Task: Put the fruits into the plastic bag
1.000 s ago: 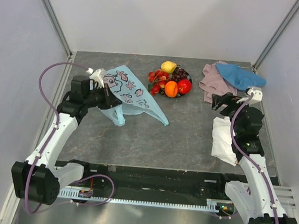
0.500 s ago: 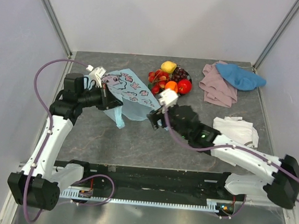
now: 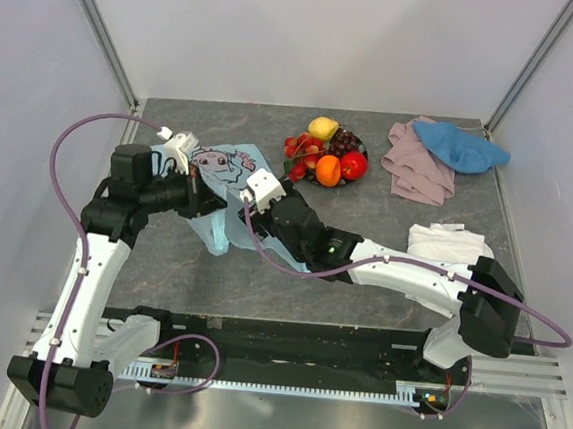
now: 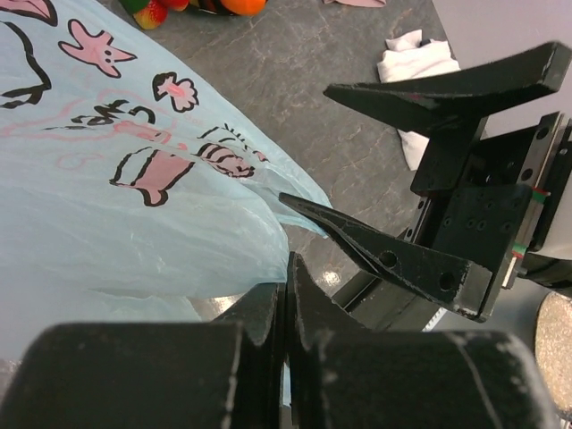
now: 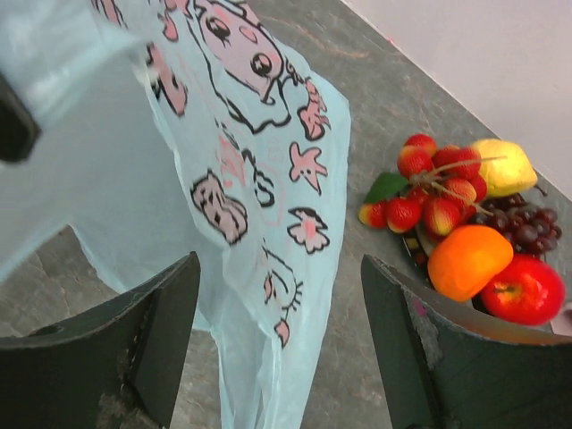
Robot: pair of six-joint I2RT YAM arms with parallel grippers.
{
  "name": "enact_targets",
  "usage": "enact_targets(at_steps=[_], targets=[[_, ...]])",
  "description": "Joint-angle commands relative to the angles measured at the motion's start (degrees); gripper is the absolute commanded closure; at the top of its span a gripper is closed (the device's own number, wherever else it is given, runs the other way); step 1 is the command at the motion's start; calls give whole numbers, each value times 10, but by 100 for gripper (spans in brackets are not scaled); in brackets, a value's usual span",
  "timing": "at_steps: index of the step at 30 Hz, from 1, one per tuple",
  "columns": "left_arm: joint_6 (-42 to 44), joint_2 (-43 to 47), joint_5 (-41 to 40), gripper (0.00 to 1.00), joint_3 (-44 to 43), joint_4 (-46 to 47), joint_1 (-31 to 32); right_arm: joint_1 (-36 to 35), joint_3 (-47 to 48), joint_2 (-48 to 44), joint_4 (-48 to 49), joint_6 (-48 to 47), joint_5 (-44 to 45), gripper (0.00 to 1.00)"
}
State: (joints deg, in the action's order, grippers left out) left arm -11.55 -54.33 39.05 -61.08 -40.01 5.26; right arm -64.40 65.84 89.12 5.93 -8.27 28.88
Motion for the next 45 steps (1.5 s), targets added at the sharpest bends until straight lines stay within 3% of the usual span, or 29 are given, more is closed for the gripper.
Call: enact_targets(at_steps=[1,11,14,17,18,21,26,29,30,36,45], targets=[[33,20,-5,98,-26,-16,-2,-3,51,28,-9,-7,-35,20],[45,33,3,98,-40,-36,-2,7,59,64,5,20,-73,22],[47,34,18,99,-45,-38,-2,34,61,75,15,39,-141,32],[51,37,30,98,-50,-40,-2,62,52,62,30,55,-198,61],[53,37,33,98,-51,-41,-2,70,43,55,36,58,-220,78],[56,30,30,98,-59,-40,-2,77,26,21,30,66,-250,100],[70,0,-16,98,-88,-41,-2,78,3,-56,2,92,-280,100],[79,-10,-58,84,-111,-41,-2,78,6,-84,-28,124,-260,100],[81,-13,-76,71,-122,-40,-2,77,18,-88,-53,132,-251,100],[93,-11,-128,37,-180,-38,-1,78,123,-86,-193,213,-216,100],[104,81,-122,11,-180,2,-1,83,243,-33,-243,280,-149,100]])
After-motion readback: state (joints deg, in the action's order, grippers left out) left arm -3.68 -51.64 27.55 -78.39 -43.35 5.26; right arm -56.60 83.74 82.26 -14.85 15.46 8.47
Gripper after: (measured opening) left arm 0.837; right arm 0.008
